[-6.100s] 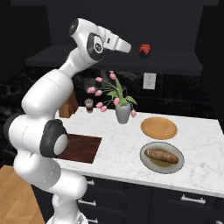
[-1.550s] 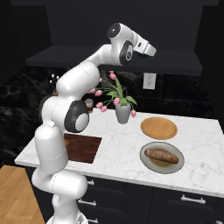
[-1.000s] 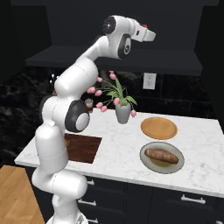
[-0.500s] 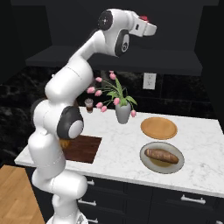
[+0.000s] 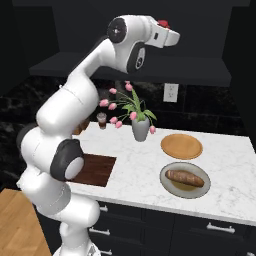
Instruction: From the different types of pastries on the counter, select a croissant and place it on the cutting board. Then retrieve a jar of jam from the cabinet and place it alongside the croissant on the cutting board.
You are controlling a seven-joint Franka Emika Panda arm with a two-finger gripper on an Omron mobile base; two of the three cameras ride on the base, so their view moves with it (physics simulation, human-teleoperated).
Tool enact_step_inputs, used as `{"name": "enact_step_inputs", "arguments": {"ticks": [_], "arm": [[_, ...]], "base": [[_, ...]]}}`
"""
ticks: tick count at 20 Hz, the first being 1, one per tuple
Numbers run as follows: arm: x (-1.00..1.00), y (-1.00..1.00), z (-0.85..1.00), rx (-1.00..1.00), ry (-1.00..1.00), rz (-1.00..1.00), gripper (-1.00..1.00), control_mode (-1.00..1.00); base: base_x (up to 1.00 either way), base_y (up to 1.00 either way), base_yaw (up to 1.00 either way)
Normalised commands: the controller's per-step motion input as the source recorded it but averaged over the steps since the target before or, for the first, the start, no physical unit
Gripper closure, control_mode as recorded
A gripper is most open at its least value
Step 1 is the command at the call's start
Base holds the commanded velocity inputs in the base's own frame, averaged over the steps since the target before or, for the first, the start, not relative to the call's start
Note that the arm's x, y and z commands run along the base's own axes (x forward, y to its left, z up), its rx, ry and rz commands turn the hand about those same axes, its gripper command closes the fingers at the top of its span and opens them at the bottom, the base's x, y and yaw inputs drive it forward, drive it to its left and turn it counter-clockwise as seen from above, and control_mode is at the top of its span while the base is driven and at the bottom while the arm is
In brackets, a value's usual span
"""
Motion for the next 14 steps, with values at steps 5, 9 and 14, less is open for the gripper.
{"name": "enact_step_inputs", "arguments": {"ticks": [5,9,14], "arm": [[-1.00,0.00,0.00,0.00,0.00,0.00,1.00,-1.00],[-1.00,0.00,-0.01,0.00,0.00,0.00,1.00,-1.00],[-1.00,0.07,-0.09,0.00,0.00,0.00,1.00,-1.00]], "base": [[0.00,0.00,0.00],[0.00,0.00,0.00],[0.00,0.00,0.00]]}}
